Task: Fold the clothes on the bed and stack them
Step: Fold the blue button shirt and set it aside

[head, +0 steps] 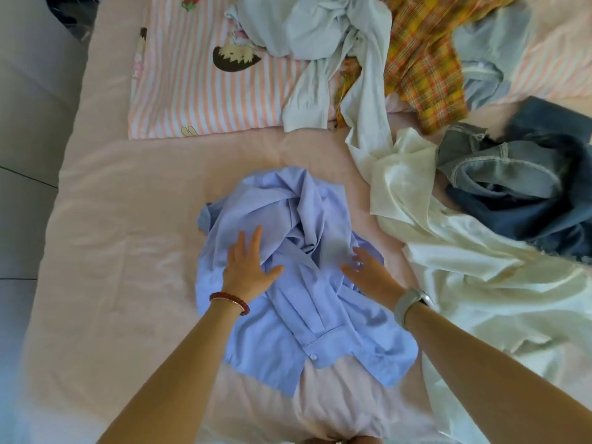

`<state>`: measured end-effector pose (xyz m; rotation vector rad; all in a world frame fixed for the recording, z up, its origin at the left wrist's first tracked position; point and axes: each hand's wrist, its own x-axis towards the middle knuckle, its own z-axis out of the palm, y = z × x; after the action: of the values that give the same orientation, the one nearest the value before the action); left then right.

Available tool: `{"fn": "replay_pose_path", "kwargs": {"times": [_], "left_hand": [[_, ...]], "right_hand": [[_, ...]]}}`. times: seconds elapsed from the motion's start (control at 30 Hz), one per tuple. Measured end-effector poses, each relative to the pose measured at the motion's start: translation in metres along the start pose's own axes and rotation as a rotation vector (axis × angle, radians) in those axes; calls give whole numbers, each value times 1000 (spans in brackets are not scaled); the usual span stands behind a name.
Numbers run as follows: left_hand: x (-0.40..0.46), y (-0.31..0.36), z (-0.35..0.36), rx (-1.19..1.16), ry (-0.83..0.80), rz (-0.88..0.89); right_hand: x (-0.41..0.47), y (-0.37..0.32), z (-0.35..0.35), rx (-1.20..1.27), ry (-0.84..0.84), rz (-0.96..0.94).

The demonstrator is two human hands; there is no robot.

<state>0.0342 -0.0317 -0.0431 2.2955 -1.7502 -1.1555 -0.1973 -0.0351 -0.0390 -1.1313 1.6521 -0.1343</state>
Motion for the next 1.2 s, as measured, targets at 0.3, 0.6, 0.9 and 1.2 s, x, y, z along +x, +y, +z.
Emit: {"fn": "replay_pose_path", "kwargs": {"times": [0.3,0.6,0.9,1.2], "left_hand": [[-12,-46,12,355,104,-220],[-25,-21,-20,-431,186,-36],[-59,49,-95,-1004,45,107],[-65,34,-74,-928,-70,140]], "right_hand": [[-10,1,53,43,35,-49],[-12,-6,-25,-356,602,-384],[-42,-83,28,-477,275,-1243],[-85,-136,-22,-28,311,-657]]}}
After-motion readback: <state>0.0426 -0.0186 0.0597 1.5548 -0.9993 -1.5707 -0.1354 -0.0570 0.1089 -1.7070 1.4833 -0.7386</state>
